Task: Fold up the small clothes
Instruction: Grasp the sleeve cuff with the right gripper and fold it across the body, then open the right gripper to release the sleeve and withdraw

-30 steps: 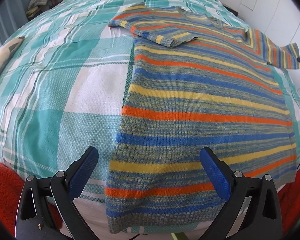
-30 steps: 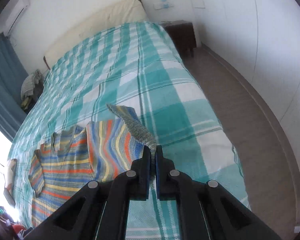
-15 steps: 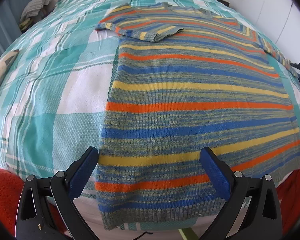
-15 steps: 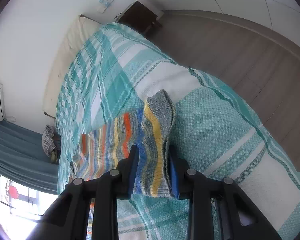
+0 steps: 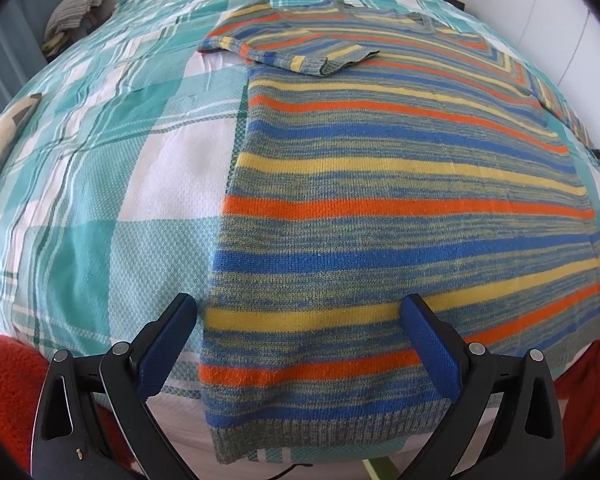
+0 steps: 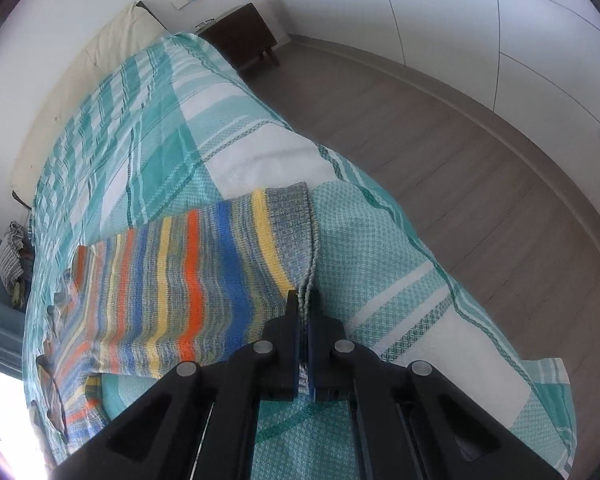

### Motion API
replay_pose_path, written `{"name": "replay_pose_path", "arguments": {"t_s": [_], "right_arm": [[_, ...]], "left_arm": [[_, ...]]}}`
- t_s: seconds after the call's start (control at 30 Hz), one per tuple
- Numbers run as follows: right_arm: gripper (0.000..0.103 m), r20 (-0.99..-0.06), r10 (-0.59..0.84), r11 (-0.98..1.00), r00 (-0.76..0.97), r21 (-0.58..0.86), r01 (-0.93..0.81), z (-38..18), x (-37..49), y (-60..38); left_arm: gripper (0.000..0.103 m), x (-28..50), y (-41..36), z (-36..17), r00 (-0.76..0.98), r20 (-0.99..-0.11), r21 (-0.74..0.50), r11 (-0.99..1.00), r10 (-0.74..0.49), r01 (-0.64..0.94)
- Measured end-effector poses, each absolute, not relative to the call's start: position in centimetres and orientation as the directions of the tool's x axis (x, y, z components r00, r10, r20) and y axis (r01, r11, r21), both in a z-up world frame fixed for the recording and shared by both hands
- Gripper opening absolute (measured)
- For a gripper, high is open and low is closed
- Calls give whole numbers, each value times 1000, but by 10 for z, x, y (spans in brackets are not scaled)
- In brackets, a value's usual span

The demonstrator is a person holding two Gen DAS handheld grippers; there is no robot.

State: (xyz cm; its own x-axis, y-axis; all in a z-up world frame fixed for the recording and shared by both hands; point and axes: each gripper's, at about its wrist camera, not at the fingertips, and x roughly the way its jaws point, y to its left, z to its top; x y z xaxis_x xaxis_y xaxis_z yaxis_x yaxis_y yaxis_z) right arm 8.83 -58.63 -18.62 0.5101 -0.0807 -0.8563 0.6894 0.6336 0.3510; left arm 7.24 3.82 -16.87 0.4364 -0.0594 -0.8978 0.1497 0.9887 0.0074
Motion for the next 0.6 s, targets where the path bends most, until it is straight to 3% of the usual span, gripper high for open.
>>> {"name": "replay_pose_path", "arguments": {"t_s": [0.1,0.27,0.33,0.37,0.6], "right_arm": [[1,-853,-110,666,510,318,675,-179,83,-583],[16,-868,-218,645,445,214,734,-160,51,-582],[64,-867,-275,606,415,179,775,-149,30,-581],[72,-857,-304,584,415,176,792,-141,18,-579],[73,-780,-345,631,523,219,744,-82,-34,-523]], "left_arm": [[102,71,38,-169,436,-898,2,989,-64,148],[102,68,36,-164,449,-890,-1,986,-76,164],[102,67,35,-161,459,-884,-5,985,-85,172],[102,66,35,-159,466,-881,-7,984,-89,176],[102,58,34,-149,502,-859,0,980,-103,200]]}}
